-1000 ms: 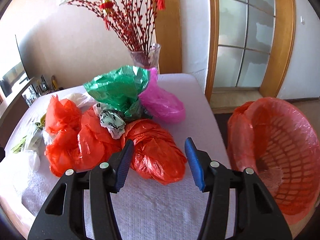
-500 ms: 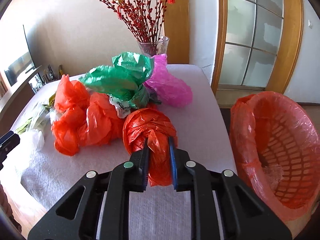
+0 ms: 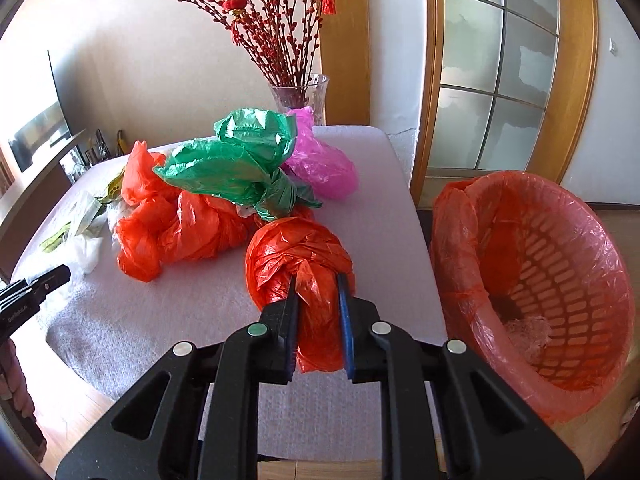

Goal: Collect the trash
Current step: 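Grasp the clear plastic bag with the left gripper while the right gripper holds the orange bag, then carry both bags over the red basket and open both grippers, then return to the table and grasp the green bag with the right gripper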

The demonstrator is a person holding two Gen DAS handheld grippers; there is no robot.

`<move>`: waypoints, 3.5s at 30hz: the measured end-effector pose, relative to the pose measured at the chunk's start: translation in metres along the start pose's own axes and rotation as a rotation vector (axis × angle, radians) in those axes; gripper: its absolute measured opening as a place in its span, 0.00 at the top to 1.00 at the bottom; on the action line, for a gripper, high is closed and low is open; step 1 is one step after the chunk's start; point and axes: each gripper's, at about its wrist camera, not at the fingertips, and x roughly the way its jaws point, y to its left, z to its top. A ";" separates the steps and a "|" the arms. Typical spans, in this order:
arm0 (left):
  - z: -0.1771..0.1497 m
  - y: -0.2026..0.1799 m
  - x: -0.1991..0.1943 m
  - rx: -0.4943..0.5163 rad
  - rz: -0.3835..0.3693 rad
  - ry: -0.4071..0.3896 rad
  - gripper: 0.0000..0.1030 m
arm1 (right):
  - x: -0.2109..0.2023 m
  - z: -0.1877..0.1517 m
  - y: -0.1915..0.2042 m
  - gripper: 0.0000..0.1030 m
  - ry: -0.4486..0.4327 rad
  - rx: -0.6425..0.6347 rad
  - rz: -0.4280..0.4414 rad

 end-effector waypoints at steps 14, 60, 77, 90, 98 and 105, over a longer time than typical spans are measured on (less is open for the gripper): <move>0.011 -0.034 -0.035 0.058 -0.092 -0.098 0.94 | -0.027 -0.007 -0.013 0.83 -0.040 -0.005 -0.057; 0.038 -0.203 -0.062 0.292 -0.461 -0.170 0.94 | -0.093 -0.010 -0.125 0.83 -0.211 0.260 -0.258; 0.040 -0.311 -0.014 0.375 -0.634 -0.084 0.94 | -0.108 -0.016 -0.192 0.83 -0.264 0.406 -0.331; 0.034 -0.361 0.022 0.410 -0.669 -0.051 0.85 | -0.109 -0.008 -0.223 0.78 -0.315 0.490 -0.303; 0.027 -0.349 0.046 0.373 -0.585 0.000 0.59 | -0.100 -0.023 -0.227 0.47 -0.294 0.501 -0.335; 0.019 -0.310 0.025 0.346 -0.434 -0.093 0.45 | -0.101 -0.028 -0.213 0.47 -0.278 0.455 -0.363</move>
